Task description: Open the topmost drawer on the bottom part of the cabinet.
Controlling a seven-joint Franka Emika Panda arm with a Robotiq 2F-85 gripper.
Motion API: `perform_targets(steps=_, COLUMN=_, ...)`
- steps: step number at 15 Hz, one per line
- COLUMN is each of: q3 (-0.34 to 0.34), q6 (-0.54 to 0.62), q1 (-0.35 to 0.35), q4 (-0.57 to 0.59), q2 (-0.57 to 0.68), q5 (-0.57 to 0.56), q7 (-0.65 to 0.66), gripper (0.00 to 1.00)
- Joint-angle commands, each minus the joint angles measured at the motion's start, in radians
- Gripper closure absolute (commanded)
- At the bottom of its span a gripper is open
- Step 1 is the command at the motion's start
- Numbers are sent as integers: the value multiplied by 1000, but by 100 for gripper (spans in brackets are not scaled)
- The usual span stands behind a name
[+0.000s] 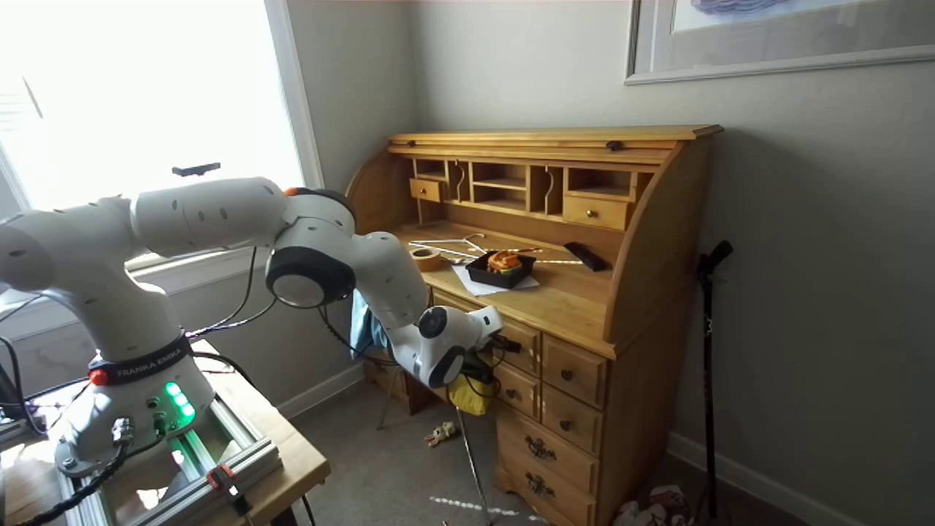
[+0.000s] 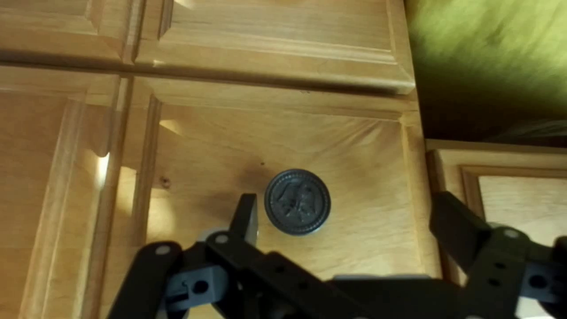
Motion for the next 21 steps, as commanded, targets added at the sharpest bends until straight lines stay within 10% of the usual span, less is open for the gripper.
perform_targets(steps=1, q3=24, q6=2, q1=2, q4=-34, q2=-20, q5=-10, q7=16, gripper=0)
perform_targets(steps=21, q3=36, q6=-3, q1=-22, q4=-45, q2=-23, q5=-8, q7=19, gripper=0)
